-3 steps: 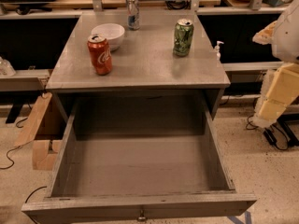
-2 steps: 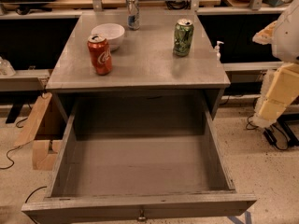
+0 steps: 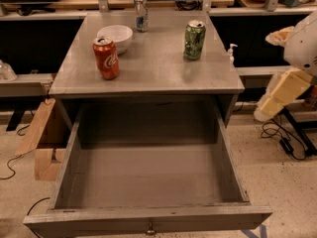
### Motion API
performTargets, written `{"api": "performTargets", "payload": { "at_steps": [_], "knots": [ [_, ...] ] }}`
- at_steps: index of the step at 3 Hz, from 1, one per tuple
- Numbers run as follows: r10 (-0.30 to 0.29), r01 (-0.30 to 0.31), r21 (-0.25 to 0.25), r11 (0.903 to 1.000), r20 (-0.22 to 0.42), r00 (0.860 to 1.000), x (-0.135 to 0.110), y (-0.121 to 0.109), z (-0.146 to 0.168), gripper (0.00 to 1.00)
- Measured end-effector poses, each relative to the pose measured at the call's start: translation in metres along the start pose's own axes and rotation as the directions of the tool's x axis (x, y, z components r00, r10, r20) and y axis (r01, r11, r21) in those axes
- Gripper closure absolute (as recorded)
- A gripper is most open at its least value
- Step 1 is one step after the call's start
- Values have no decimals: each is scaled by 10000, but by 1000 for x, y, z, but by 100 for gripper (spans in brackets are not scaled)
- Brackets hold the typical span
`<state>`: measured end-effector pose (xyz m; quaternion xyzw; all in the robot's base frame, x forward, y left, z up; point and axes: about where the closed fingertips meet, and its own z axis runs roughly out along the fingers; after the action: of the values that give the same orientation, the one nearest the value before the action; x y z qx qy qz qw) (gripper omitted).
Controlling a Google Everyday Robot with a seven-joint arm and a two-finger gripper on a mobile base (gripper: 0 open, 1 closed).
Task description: Place green can into top drawer
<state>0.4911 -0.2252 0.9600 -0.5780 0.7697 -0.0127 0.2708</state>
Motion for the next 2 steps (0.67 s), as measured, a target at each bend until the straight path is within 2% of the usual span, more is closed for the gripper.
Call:
{"api": "performTargets", "payload": {
  "at_steps": [1, 2],
  "knots": [
    [317, -464, 738, 9962, 1883, 9816, -12, -53, 38, 0],
    [592, -1158, 1515, 9817, 3353, 9402, -28, -106, 67, 0]
  ]
}}
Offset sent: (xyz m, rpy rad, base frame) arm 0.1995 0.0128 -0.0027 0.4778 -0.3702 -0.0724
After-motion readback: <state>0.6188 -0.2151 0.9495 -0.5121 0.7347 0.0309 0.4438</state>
